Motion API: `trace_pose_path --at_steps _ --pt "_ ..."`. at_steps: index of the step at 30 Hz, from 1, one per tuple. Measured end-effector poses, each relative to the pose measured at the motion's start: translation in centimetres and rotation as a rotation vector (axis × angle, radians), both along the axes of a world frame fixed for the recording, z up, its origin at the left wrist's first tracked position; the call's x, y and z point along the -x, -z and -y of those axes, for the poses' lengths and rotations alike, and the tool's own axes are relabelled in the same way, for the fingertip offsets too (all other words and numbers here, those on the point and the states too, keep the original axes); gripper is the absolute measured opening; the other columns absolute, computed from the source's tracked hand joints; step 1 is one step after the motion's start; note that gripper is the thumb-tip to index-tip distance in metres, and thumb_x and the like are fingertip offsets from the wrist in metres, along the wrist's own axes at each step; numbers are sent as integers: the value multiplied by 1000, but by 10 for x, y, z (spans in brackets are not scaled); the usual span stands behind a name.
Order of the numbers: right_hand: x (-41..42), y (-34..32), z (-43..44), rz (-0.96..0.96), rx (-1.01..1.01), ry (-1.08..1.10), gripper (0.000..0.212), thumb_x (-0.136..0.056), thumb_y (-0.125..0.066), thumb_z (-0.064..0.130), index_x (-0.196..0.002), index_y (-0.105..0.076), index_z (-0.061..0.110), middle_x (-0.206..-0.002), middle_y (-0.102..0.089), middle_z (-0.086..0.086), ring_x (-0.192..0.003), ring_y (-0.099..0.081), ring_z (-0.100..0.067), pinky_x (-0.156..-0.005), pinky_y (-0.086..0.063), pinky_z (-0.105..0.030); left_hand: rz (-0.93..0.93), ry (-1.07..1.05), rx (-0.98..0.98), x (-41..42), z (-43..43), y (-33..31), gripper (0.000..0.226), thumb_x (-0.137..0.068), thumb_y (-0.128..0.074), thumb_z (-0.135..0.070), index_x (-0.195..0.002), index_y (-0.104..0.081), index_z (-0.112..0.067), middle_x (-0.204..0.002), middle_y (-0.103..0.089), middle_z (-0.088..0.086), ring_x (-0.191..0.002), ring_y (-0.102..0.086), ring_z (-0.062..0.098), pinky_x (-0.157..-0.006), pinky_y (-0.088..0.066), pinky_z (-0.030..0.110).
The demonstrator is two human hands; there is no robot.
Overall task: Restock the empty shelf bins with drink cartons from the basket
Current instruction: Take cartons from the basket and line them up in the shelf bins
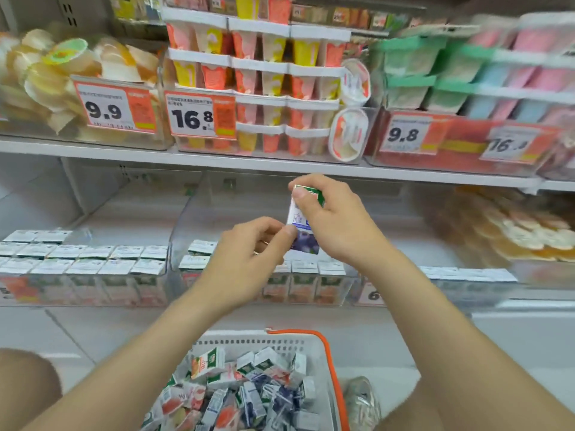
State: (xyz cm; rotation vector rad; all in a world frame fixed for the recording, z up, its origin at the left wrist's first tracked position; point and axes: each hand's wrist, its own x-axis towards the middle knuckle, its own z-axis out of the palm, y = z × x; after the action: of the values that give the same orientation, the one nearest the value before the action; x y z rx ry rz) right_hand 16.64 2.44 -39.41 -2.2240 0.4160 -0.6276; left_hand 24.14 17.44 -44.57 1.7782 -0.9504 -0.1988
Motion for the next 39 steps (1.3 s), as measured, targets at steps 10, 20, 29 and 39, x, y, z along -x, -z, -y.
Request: trace_pose_path --at_steps 10,20,29,39 --pt "89 19 132 -233 439 301 30 -106 -55 17 -135 -51 23 -119 -50 -8 -95 -53 -24 -76 -37 -31 662 114 -205 48 124 12 29 -92 -51 -32 -117 -62 -21 -114 -60 -5 -114 -51 20 -99 -39 39" --pt "107 75 210 -609 431 203 37 -102 -59 7 -135 -54 22 -133 -62 -11 -120 -56 -32 -93 -50 -43 1051 134 -855 62 182 52 78 -94 -28 -75 -147 -43 -20 -135 -57 11 -140 -31 37 -113 -5 70" --pt "85 78 200 -824 137 67 68 -85 -47 9 -152 -50 19 -154 -51 -8 -138 -51 -28 -107 -45 -34 1095 57 -820 65 181 62 70 -101 -30 -71 -150 -41 -22 -134 -59 10 -134 -37 35 -115 -15 64" --pt "73 83 185 -842 234 127 31 -97 -35 37 -92 -61 22 -103 -62 -1 -104 -52 -28 -93 -32 -49 956 136 -783 60 183 60 72 -95 -38 -77 -142 -46 -22 -131 -58 5 -135 -32 30 -116 -19 64"
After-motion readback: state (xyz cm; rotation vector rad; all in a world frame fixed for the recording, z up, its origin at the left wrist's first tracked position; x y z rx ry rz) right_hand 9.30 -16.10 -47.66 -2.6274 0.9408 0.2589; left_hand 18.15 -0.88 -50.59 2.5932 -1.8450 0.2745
